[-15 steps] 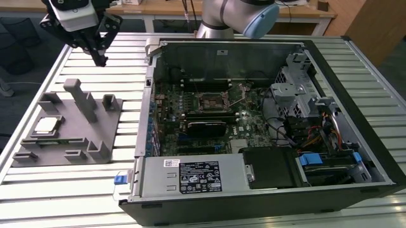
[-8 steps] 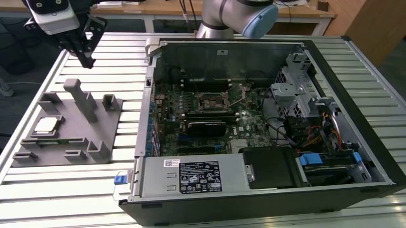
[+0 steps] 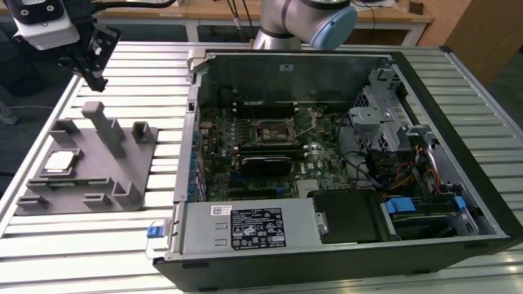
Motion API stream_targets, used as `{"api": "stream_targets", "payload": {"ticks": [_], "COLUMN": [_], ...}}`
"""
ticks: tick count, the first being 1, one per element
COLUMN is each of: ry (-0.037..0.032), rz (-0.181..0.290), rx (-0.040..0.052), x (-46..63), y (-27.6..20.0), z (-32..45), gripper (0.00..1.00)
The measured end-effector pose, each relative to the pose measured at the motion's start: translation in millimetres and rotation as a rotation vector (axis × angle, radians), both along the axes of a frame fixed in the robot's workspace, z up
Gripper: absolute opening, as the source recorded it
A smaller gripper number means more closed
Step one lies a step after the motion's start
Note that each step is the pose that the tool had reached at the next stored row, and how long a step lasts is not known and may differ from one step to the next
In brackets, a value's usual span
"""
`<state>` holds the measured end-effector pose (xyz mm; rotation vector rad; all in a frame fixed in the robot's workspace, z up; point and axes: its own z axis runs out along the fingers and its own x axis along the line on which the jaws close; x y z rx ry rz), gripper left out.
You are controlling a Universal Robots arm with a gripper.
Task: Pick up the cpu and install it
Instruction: 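Reach for the cpu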
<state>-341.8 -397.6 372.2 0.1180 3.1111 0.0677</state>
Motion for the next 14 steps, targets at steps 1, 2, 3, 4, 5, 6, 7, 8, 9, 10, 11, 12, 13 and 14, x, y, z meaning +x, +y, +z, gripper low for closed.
{"api": "stream_targets", "payload": {"ticks": [1,2,3,4,5,6,7,8,9,10,11,12,13,14], "ry": [-0.0001,-0.0001,0.0,0.0,0.0,0.0,0.0,-0.0001,0.0,-0.0001,0.0,0.0,0.0,0.0], "rz": [0.0,0.0,0.0,0.0,0.0,0.0,0.0,0.0,0.0,0.0,0.0,0.0,0.0,0.0], "rx": [0.0,0.0,0.0,0.0,-0.0001,0.0,0.0,0.0,-0.0001,0.0,-0.0001,-0.0001,0.0,0.0], "x": [-2.9,-5.8,-8.6,-11.4,-14.0,-16.4,-19.1,-21.5,-23.9,-26.2,-28.3,-30.4,-32.5,-34.6], "y": [0.0,0.0,0.0,0.0,0.0,0.0,0.0,0.0,0.0,0.0,0.0,0.0,0.0,-0.1], "z": [-0.9,-1.9,-2.8,-3.8,-4.8,-5.9,-7.2,-8.3,-9.5,-10.6,-11.8,-13.0,-14.4,-15.8], "gripper": [0.11,0.11,0.11,0.11,0.11,0.11,0.11,0.11,0.11,0.11,0.11,0.11,0.11,0.11]}}
